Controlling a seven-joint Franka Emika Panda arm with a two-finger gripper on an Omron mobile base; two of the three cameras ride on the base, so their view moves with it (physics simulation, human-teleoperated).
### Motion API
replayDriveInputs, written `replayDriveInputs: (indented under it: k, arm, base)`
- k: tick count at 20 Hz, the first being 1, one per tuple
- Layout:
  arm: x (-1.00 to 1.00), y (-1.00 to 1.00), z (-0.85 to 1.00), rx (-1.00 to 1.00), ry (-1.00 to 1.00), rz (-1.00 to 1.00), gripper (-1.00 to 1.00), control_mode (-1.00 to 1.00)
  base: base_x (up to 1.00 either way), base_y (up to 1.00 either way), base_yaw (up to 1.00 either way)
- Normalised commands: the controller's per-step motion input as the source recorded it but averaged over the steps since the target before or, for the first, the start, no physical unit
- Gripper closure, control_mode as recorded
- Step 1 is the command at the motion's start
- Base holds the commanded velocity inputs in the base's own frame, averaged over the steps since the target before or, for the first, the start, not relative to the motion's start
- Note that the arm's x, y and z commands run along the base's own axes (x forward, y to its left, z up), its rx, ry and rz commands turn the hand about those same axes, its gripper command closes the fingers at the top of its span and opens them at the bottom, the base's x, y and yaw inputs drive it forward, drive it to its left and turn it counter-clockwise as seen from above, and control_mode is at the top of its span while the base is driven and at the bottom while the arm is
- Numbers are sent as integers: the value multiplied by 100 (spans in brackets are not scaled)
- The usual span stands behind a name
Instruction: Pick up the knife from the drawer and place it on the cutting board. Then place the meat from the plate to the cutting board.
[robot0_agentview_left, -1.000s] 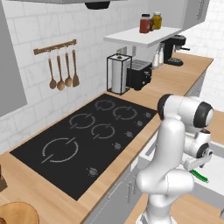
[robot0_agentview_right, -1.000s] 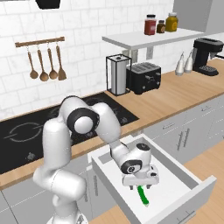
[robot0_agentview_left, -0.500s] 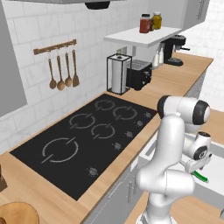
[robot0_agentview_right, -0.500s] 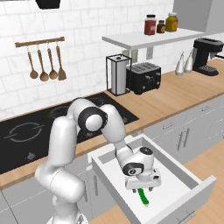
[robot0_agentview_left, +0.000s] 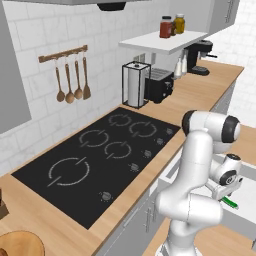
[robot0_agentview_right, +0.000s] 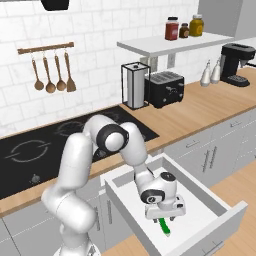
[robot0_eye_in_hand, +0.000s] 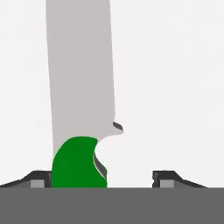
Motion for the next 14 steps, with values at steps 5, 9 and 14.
replayDriveInputs:
  k: [5, 9, 14]
  arm:
    - [0, 1, -19, 0, 0, 0, 100, -100]
    - [-14, 0, 0, 0, 0, 0, 100, -100]
    - [-27, 0, 13, 0, 0, 0, 100, -100]
  base:
    - [0, 0, 0]
    - [0, 0, 0]
    - [0, 0, 0]
